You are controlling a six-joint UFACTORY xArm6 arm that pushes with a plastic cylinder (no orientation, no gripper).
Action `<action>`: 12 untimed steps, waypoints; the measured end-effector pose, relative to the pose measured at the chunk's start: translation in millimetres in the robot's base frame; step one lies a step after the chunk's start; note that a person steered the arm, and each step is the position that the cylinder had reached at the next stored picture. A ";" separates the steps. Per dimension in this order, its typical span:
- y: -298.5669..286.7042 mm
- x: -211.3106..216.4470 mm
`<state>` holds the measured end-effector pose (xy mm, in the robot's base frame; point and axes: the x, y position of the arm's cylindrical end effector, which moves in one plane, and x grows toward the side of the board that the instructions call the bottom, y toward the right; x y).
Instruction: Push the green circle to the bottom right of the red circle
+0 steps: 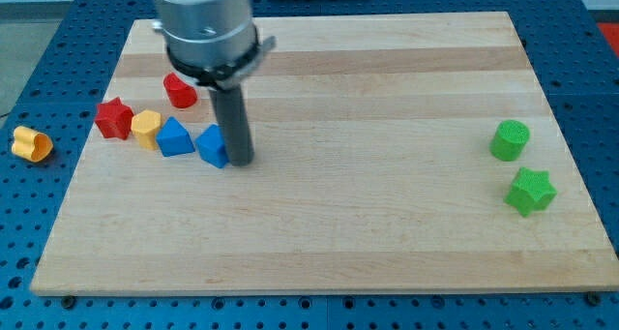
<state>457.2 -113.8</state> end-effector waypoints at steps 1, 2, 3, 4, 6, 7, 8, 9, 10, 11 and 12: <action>-19.9 -22.4; 83.0 -40.6; 222.2 -74.7; 354.1 -71.3; 431.3 -6.2; 301.6 13.0; 253.1 -7.9; 361.3 15.2; 388.0 -13.6; 287.3 -17.0; 213.5 -16.9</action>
<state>440.4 99.7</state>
